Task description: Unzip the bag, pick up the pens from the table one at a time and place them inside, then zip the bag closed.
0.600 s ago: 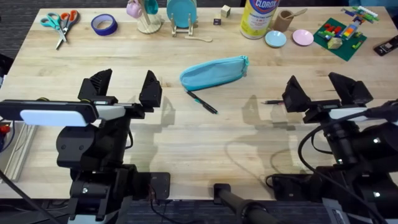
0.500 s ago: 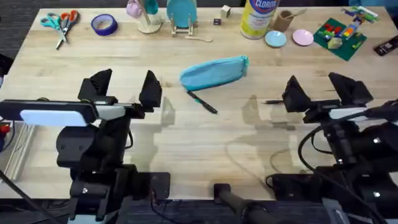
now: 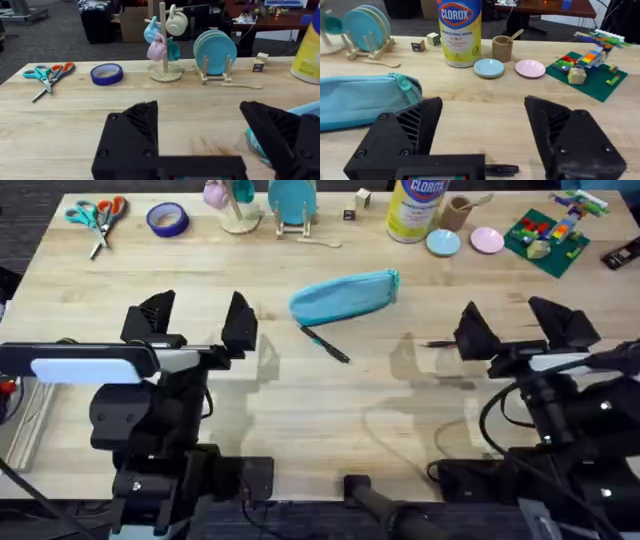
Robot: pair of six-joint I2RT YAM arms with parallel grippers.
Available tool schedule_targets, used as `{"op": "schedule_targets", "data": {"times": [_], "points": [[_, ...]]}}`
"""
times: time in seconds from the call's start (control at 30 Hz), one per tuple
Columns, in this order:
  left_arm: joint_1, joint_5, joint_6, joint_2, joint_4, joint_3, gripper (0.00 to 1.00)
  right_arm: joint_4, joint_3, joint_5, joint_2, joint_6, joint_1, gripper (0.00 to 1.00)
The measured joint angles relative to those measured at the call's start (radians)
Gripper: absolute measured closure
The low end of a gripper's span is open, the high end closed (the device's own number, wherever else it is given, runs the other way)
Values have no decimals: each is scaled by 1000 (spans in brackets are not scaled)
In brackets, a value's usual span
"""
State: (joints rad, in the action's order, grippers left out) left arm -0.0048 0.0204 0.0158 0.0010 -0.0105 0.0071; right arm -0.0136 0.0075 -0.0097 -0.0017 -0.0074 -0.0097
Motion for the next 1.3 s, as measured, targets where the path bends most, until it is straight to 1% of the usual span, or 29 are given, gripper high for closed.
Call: {"op": "schedule_targets", "data": {"times": [0.17, 0.3, 0.4, 0.53, 0.63, 0.77, 0.87, 0.97, 1.13, 1.3], "points": [[0, 3, 2, 0, -2, 0, 9, -7, 2, 3, 0, 0, 0, 5], [0, 3, 3, 3, -60, 11, 10, -49, 22, 16, 2, 0, 0, 5], [0, 2, 3, 51, -103, 50, 10, -140, 69, 31, 22, 0, 0, 5], [0, -1, 3, 167, -106, 143, 9, -194, 151, 44, 97, 0, 0, 5], [0, -2, 3, 273, -108, 232, 9, -203, 248, 48, 181, 0, 0, 5], [0, -14, 3, 442, -114, 371, 10, -206, 406, 48, 328, 1, 0, 5], [0, -43, 4, 577, -120, 484, 10, -213, 528, 47, 452, 1, 0, 5], [0, -85, 14, 691, -143, 585, 10, -254, 649, 41, 565, 1, 0, 5], [0, -199, 76, 855, -240, 746, 10, -364, 861, 1, 741, 1, -2, 6], [0, -314, 190, 978, -408, 912, 10, -481, 1025, -52, 879, 1, -2, 6]]}}
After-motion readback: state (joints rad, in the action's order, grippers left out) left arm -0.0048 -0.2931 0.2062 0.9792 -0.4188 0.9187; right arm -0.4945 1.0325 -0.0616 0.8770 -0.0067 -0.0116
